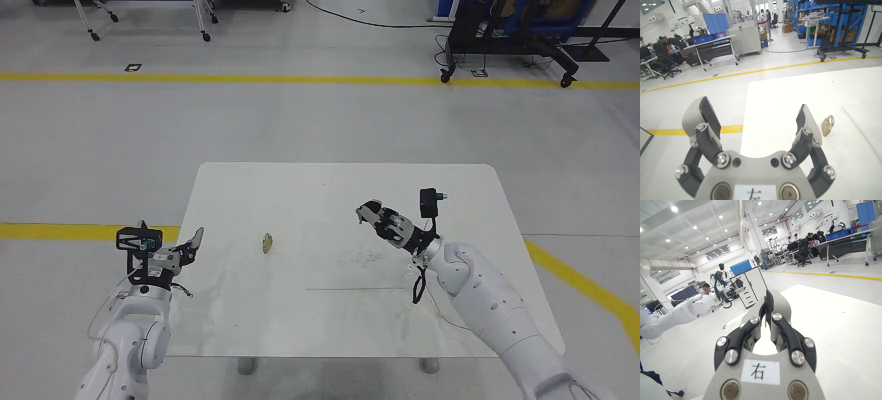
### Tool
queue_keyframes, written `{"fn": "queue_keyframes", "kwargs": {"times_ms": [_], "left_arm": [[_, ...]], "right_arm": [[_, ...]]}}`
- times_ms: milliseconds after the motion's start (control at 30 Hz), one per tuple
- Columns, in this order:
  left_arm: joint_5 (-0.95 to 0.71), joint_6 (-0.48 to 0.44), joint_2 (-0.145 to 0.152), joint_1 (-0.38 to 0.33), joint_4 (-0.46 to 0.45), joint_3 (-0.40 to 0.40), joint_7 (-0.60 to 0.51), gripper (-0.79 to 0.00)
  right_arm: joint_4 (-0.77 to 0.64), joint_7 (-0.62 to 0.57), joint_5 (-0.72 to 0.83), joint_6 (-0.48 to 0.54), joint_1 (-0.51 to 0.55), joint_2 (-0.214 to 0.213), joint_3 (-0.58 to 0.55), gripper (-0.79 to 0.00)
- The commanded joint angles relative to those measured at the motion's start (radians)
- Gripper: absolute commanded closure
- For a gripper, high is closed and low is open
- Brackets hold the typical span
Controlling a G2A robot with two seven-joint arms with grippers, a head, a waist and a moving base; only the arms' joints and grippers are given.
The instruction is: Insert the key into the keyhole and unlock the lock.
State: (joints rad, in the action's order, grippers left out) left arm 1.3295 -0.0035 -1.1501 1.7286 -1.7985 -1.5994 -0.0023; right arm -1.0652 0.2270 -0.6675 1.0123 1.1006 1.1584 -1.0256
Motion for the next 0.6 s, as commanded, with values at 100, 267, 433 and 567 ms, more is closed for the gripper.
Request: {"fn": "queue_keyframes", "kwargs": {"times_ms": [100,267,433,567], "left_arm": [[-0.277,-0.221,-0.002,-0.037,-0.009,0.005,-0.072,-0.785],[-0.68,-0.465,0.003,-0.134,0.029,0.029,-0.337,-0.785],[-1.163,-0.521,0.01,-0.263,0.116,0.103,-0.716,-0.785],[-1.459,-0.466,0.011,-0.373,0.219,0.176,-0.968,-0.785]], "right_arm": [[0.0,0.0,0.0,0.0,0.0,0.0,0.0,0.0],[0.0,0.0,0.0,0.0,0.0,0.0,0.0,0.0],[0.0,0.0,0.0,0.0,0.0,0.0,0.0,0.0],[0.0,0.0,0.0,0.0,0.0,0.0,0.0,0.0]]}}
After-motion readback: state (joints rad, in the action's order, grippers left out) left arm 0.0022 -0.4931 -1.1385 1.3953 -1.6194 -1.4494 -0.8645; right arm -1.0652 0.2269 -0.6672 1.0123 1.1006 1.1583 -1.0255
